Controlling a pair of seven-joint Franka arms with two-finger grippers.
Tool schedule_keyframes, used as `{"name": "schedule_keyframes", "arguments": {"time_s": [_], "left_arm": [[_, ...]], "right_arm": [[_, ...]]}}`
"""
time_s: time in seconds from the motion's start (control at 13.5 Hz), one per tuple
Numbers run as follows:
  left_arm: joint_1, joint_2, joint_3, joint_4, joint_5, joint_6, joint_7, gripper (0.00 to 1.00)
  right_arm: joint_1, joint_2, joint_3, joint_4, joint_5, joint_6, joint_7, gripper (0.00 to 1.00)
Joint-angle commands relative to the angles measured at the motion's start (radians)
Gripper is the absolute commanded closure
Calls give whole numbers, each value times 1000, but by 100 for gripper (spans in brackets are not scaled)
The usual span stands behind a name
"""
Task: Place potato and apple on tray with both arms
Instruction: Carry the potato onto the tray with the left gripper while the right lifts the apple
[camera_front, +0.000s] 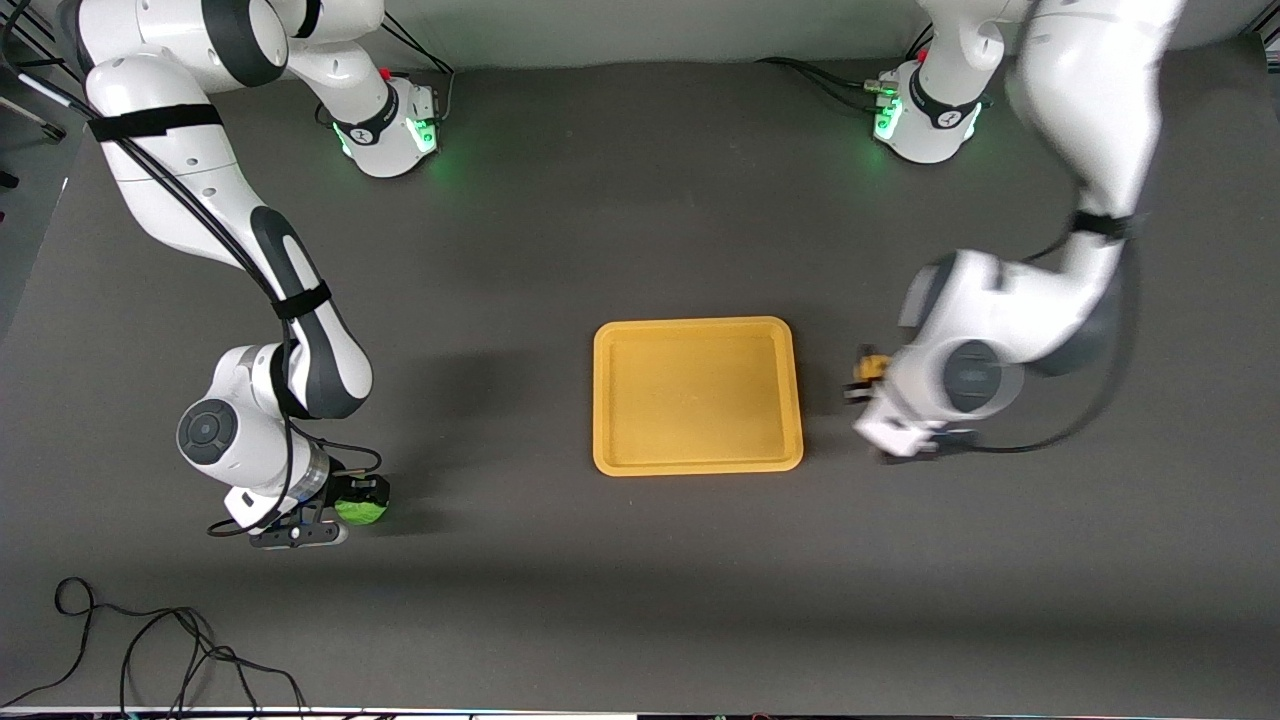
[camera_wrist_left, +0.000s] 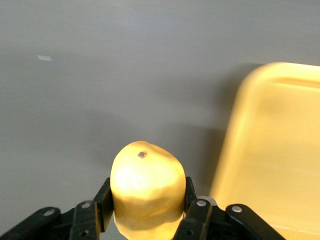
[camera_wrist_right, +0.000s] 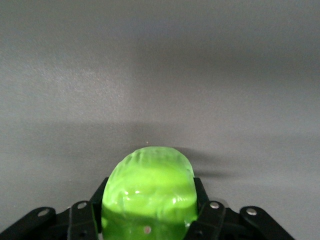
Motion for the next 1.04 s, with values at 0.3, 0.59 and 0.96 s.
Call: {"name": "schedule_keyframes", "arguments": {"time_s": [0.3,0.59,0.96], "left_arm": [[-95,99,11,92,-6,46,-43,96],[-124,144,13,89,-45,96,-96,95],[-138,161,13,87,-49,101,-109,61]], "right_arm": [[8,-290,-8,0,26,-373,-22,57],[4,-472,-15,-2,17,-620,-23,57],[7,-592,-45,-20,17,-745,-19,57]]}}
